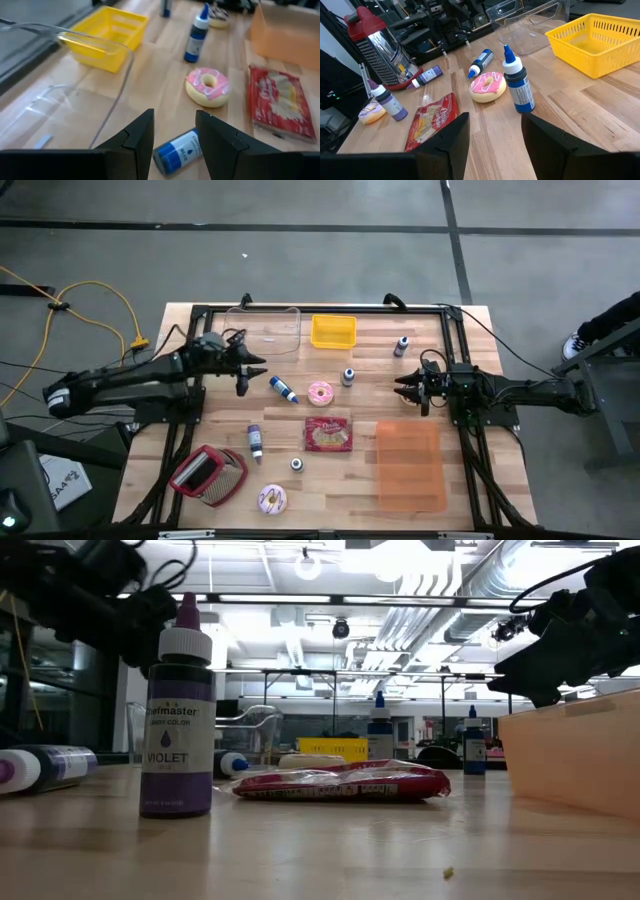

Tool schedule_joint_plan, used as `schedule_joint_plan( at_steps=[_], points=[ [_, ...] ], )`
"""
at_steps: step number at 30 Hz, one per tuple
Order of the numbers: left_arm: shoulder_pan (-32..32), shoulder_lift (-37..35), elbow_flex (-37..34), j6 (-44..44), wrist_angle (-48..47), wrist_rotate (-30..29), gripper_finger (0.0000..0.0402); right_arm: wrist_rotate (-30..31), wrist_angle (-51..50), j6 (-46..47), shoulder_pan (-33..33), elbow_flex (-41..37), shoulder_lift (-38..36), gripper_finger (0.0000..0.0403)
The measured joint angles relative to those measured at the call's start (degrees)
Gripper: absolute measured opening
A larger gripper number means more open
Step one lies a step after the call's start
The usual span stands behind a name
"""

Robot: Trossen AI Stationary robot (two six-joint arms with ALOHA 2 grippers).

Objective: Pick & Place Food Item
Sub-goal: Put the left blue food coloring bottle into the transparent bin

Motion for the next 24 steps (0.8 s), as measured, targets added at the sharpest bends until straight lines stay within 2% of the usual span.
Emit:
schedule_joint_plan(
  at_steps=[6,10,16,24],
  points=[
    [-3.2,8.9,5.9,4.2,-1.5,1.1,0.0140,0.0,0.0,0.0,0.0,0.0,0.0,0.0166],
    [-6.1,13.1,10.1,5.3,-5.3,-0.6,0.0140,0.0,0.0,0.0,0.0,0.0,0.0,0.0166],
    [-10.3,16.6,15.0,6.5,-12.2,-6.6,0.0140,0.0,0.0,0.0,0.0,0.0,0.0,0.0166],
    [-16.3,21.0,15.8,10.2,-14.0,-15.3,0.0140,0.0,0.0,0.0,0.0,0.0,0.0,0.0166]
  ],
)
